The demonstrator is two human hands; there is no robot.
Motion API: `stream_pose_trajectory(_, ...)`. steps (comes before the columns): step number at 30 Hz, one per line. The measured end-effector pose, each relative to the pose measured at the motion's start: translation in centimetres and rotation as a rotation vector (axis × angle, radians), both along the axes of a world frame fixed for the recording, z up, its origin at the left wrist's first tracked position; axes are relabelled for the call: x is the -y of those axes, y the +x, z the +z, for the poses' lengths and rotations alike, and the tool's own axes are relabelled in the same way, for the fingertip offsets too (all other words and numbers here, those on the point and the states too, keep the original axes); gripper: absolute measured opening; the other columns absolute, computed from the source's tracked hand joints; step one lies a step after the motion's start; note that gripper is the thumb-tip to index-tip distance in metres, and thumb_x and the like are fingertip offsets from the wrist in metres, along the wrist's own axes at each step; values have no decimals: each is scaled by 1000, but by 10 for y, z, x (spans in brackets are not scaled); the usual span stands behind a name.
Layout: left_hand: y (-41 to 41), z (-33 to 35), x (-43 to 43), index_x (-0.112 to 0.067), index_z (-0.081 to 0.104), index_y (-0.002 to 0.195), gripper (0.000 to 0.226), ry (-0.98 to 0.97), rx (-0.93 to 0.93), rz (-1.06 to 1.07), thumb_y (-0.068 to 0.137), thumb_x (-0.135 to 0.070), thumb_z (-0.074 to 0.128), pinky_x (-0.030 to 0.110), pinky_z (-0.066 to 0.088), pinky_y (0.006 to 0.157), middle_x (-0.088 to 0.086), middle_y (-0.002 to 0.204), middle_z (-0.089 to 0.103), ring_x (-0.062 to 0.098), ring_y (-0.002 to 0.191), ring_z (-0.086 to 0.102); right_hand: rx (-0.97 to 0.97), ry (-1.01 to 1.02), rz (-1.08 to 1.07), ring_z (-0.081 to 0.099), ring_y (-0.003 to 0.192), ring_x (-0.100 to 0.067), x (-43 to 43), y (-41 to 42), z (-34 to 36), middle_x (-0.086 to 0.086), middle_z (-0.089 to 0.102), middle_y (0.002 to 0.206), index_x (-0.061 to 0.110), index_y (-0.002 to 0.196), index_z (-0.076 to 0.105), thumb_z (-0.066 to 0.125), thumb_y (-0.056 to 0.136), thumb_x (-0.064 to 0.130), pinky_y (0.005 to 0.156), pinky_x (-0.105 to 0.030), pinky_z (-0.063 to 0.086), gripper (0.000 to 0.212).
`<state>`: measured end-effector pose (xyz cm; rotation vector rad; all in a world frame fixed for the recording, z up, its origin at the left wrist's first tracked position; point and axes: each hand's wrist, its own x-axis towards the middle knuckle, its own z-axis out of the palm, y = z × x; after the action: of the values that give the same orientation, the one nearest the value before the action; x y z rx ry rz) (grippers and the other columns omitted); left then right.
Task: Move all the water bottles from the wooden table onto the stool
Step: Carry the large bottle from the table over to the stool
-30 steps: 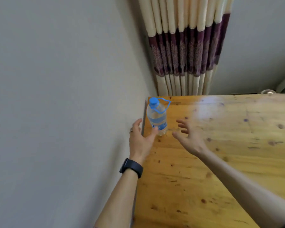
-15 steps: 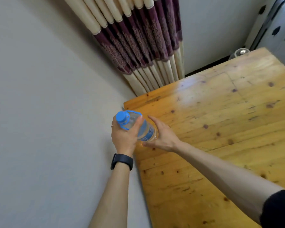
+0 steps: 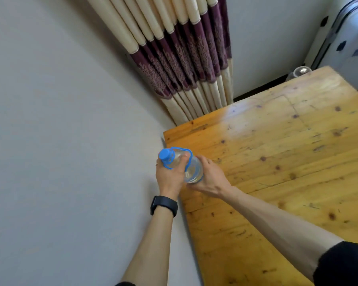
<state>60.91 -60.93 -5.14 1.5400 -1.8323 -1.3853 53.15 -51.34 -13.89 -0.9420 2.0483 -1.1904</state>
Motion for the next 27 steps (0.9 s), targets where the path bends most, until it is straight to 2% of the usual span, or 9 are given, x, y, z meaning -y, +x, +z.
stream_pose_trajectory(2, 5, 5, -13, -18, 64, 114, 70, 34, -18, -32, 59, -57, 82, 33, 58, 84, 2, 105, 72, 15, 93, 71, -4, 48, 16, 52, 111, -19, -25, 4, 7, 5, 57, 121, 24, 135, 45, 82, 62, 41, 83, -32, 48, 84)
stream_pose_trajectory(4, 3, 14, -31, -15, 67, 103, 56, 52, -42, -80, 63, -51, 84, 37, 59, 82, 1, 94, 75, 14, 84, 72, -3, 104, -6, 50, 109, -15, -54, 6, 17, 5, 56, 117, 27, 134, 43, 79, 57, 50, 81, -30, 48, 88)
stream_pose_trajectory(7, -7, 24, -66, -18, 65, 87, 36, 89, -57, -206, 70, -43, 85, 28, 55, 70, -5, 78, 72, 7, 69, 68, 22, 144, -90, 48, 105, -11, -105, 9, 31, 7, 55, 113, 28, 131, 44, 78, 52, 56, 83, -33, 50, 91)
stream_pose_trajectory(11, -25, 34, -134, -10, 64, 88, 47, 166, -97, -404, 71, -50, 82, 21, 50, 61, -5, 76, 68, 8, 64, 62, 41, 213, -260, 45, 104, -1, -187, 13, 48, 14, 51, 116, 39, 130, 42, 80, 55, 54, 81, -30, 50, 85)
stream_pose_trajectory(15, -47, 38, -212, -11, 55, 79, 31, 224, -159, -586, 92, -34, 71, 11, 38, 52, -13, 60, 52, 0, 51, 46, 34, 305, -423, 53, 99, -9, -271, 11, 70, 10, 52, 111, 46, 126, 39, 75, 51, 60, 83, -34, 52, 85)
stream_pose_trajectory(17, -56, 39, -253, -9, 54, 82, 36, 299, -177, -721, 88, -38, 74, 13, 39, 55, -13, 61, 52, 1, 54, 48, 28, 368, -481, 56, 99, -15, -317, 10, 82, 9, 51, 110, 45, 127, 38, 74, 50, 63, 85, -37, 52, 87)
stream_pose_trajectory(20, -76, 50, -308, 2, 58, 99, 72, 338, -181, -869, 68, -58, 83, 24, 49, 64, 4, 78, 66, 12, 69, 63, 30, 396, -594, 58, 99, -17, -385, 5, 99, 10, 50, 109, 45, 130, 38, 74, 49, 65, 84, -38, 52, 91)
stream_pose_trajectory(24, -108, 66, -403, -17, 63, 107, 58, 338, -151, -1127, 68, -54, 85, 39, 60, 82, 7, 101, 75, 23, 96, 73, 25, 410, -770, 59, 100, -16, -482, 3, 115, 11, 52, 108, 46, 124, 40, 76, 50, 62, 82, -33, 50, 84)
stream_pose_trajectory(27, -130, 69, -470, -11, 65, 108, 64, 281, -156, -1214, 69, -58, 84, 46, 59, 85, 9, 101, 74, 27, 97, 71, 5, 432, -861, 61, 101, -19, -546, -3, 125, 11, 58, 109, 44, 119, 43, 75, 50, 60, 81, -37, 51, 78)
